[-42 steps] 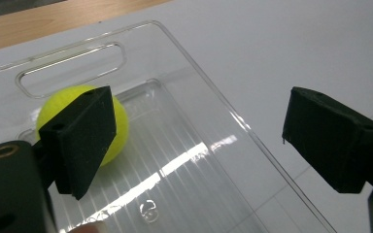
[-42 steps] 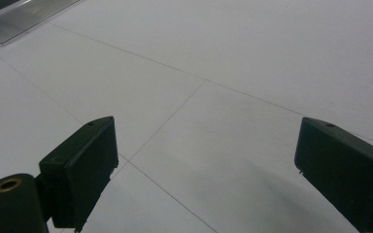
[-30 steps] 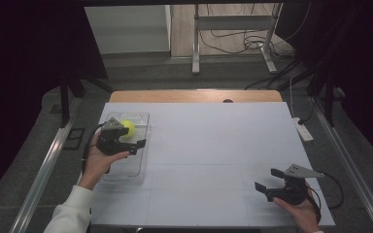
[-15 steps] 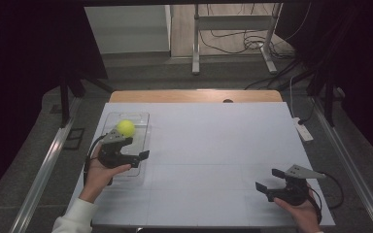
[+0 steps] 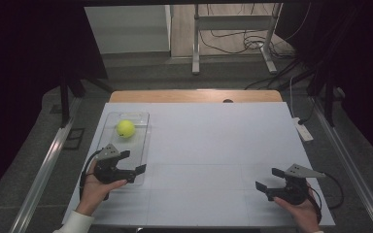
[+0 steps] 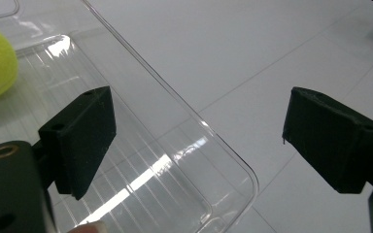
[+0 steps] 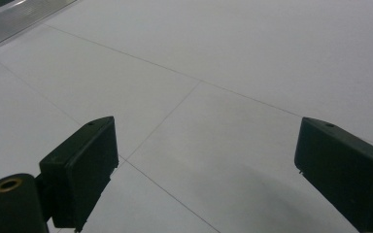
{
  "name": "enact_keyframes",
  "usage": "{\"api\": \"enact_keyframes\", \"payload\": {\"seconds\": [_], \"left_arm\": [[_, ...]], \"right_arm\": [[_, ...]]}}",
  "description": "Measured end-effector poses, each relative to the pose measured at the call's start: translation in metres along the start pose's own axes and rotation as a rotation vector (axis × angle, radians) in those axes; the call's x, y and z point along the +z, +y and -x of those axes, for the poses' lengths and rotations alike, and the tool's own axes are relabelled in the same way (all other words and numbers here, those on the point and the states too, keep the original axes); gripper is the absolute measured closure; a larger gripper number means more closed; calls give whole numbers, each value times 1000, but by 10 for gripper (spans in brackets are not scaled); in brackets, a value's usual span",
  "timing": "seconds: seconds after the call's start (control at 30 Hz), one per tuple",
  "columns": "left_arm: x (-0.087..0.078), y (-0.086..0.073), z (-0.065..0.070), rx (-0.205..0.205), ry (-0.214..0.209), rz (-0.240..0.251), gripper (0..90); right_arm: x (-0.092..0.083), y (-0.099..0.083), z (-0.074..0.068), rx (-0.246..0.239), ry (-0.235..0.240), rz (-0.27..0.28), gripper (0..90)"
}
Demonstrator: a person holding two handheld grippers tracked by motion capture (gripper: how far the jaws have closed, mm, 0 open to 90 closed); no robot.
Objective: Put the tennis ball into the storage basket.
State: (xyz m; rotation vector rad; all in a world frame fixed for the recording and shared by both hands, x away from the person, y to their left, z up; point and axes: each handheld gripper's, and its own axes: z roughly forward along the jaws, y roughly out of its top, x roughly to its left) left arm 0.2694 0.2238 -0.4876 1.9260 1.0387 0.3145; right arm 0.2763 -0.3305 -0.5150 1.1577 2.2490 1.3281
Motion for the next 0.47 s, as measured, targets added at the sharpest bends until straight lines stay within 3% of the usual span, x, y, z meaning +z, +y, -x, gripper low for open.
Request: {"api": "enact_keyframes", "payload": {"seconds": [0.47], "left_arm": [[2, -2, 1, 27, -18, 15, 125]], "right_arm": [[0, 1, 5, 17, 18, 18, 86]]}}
